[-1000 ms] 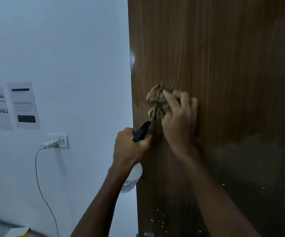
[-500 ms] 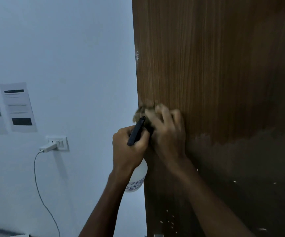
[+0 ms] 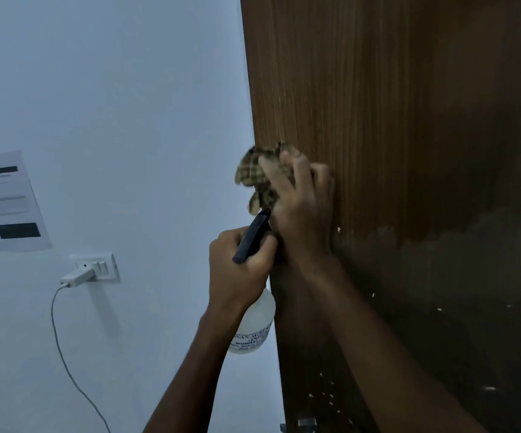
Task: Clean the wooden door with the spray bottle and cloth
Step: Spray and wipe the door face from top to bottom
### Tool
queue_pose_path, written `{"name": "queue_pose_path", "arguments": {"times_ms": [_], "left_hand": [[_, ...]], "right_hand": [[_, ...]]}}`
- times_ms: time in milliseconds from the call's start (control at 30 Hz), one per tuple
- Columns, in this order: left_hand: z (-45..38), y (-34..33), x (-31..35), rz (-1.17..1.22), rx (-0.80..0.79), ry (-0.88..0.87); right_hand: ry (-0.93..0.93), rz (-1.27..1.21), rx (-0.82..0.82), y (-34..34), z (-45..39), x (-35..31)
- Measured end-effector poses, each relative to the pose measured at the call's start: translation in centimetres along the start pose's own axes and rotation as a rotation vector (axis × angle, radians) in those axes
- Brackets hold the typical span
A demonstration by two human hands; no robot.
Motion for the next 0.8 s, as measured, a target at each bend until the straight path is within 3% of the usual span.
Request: {"name": "queue_pose_path", "arguments": {"times_ms": [100,300,533,800], "left_hand": [[0.5,0.1,-1.1,0.022,0.012,0.041],[2.6,1.0,-3.3,0.073,0.013,0.094],[4.6,0.2,-4.5,0.084,0.016,0.120],[6.5,0.2,-5.5,0.112,0.055,0.150]], "right_hand": [[-0.008,-0.011,-0.010,0.1,0.9,0.2],[0.028,-0.028,-0.216,3.0,14.8,1.4],[-0.142,-0.089,-0.167,1.4,5.8,2.5],[-0.158,-0.086,-0.348,3.8,18.1,2.7]]}}
Point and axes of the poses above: each hand's wrist, its own z-axis away from the middle knuckle, its own y-axis out of the back of the hand, x = y × z, the point moved 10 cm from there along -z, towards the middle knuckle, and after that the axes turned 11 degrees about z, right-handed, at the moved point
